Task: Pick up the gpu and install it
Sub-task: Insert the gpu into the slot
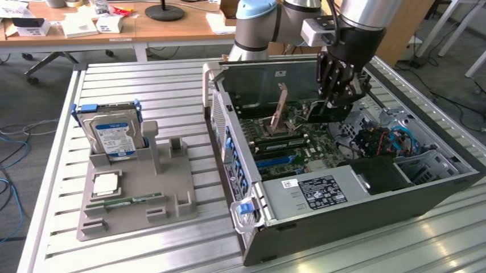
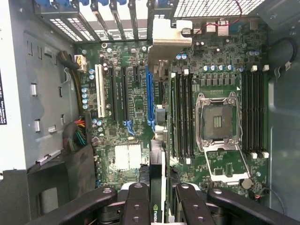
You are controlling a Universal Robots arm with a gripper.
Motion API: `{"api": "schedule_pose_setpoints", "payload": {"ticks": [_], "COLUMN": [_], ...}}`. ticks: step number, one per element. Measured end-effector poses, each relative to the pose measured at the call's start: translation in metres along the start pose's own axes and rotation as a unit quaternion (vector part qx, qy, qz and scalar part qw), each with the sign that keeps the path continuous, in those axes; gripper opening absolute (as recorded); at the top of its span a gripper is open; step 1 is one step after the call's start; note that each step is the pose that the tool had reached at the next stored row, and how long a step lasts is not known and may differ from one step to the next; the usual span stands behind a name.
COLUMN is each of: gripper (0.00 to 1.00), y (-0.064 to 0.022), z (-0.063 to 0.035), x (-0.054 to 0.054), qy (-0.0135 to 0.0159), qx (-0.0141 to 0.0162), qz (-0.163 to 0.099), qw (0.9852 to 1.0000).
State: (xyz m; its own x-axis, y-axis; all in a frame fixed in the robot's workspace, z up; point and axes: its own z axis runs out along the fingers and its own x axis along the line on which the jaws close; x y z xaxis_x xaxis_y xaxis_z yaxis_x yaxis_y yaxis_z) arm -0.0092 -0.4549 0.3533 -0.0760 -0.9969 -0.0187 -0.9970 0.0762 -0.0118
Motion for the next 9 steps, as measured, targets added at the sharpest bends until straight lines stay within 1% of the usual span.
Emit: {"api": "schedule_pose_setpoints", "payload": {"ticks": [5, 9], "gripper": [0.26, 0.26], "y": [0.0029, 0.0062], "z": [0.0035, 0.0098], "x": [0.0000, 0.0003], "qy": [-0.0001, -0.0001], "qx": [0.0000, 0.0000], "qz": [0.000, 0.000], "qw": [1.0000, 1.0000]}}
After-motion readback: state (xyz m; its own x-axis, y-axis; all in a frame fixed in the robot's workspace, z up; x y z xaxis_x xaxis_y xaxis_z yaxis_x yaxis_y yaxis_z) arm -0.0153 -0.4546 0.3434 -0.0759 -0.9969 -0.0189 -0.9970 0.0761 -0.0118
